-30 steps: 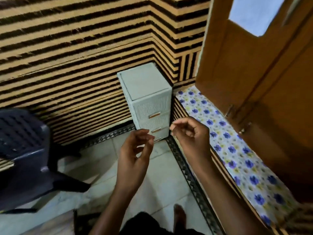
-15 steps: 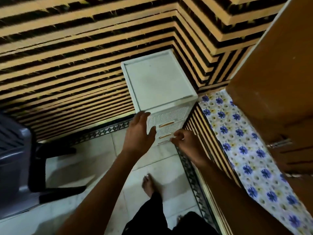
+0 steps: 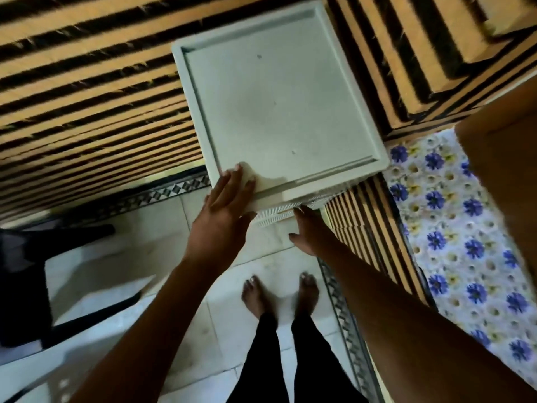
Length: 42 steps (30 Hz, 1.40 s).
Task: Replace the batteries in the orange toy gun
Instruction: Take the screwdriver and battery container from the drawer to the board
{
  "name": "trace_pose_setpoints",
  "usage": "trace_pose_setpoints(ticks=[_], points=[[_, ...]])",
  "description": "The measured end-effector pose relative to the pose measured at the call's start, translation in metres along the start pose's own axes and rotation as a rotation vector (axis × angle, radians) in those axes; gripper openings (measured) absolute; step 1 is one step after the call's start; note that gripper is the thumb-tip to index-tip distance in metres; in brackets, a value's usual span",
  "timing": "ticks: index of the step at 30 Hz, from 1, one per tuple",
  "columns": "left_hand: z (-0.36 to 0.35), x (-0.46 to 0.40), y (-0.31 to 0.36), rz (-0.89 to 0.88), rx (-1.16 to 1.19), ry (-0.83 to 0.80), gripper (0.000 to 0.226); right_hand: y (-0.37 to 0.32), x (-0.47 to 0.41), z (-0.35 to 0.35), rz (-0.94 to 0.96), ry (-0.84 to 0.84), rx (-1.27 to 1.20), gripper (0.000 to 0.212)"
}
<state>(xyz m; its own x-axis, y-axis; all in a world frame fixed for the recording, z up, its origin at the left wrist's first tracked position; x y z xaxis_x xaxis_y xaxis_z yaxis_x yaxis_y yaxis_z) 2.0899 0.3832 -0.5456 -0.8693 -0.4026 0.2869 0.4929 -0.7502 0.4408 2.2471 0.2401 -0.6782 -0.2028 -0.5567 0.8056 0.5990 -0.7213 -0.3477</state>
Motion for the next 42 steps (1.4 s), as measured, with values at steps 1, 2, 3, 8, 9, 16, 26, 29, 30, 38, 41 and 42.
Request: trace_pose_setpoints(ticks=[1,2,3,8,9,16,26,29,30,38,41,42], points=[[-0.001,0.000,0.001,-0.012,0.018,0.023,0.069,0.000,-0.005,-0.003,-0.024,0.000,0.011,0.078],[-0.003,-0.002,0.001,-0.020,0.022,0.031,0.068,0.001,-0.011,-0.006,-0.045,-0.011,0.028,0.080],[-0.004,-0.003,0.001,-0.027,0.024,0.040,0.068,0.002,-0.015,-0.009,-0.059,-0.022,0.050,0.081],[-0.004,-0.002,-0.001,-0.015,0.038,0.087,0.069,0.006,-0.023,-0.020,-0.066,0.002,0.151,0.085],[-0.005,-0.002,-0.001,-0.014,0.039,0.094,0.070,0.005,-0.018,-0.021,-0.072,0.027,0.158,0.085],[-0.005,-0.003,0.001,-0.013,0.036,0.083,0.068,0.019,0.041,-0.038,-0.074,0.197,0.409,0.064],[-0.011,-0.001,0.009,0.066,-0.066,-0.024,0.068,0.039,0.168,-0.063,0.138,0.710,0.483,0.030],[-0.008,-0.001,0.012,0.074,-0.054,-0.060,0.062,0.030,0.197,-0.051,0.173,0.828,0.440,0.028],[-0.005,-0.001,0.012,0.070,-0.056,-0.064,0.060,0.026,0.201,-0.046,0.174,0.846,0.448,0.026],[-0.002,-0.006,0.013,0.068,-0.153,-0.065,0.055,0.000,0.130,0.009,0.196,0.987,0.387,0.022],[-0.002,-0.007,0.016,0.086,-0.204,-0.084,0.057,-0.010,0.111,0.036,0.188,1.087,0.337,0.014],[-0.002,-0.006,0.017,0.089,-0.205,-0.073,0.055,-0.012,0.107,0.044,0.194,1.119,0.310,0.014]])
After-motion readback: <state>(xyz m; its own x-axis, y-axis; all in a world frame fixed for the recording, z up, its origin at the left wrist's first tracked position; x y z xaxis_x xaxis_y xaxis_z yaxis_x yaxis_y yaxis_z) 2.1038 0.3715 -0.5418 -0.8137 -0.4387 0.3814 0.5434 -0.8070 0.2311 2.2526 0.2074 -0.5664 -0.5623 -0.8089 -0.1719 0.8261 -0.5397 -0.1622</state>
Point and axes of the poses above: each hand's wrist, its own x-axis away from the middle knuckle, its own z-axis out of the back of the hand, y = z × x, the point moved 2 cm from there along -x, towards the middle knuckle, and after that the axes turned 13 degrees about -y, right-handed, at the moved point
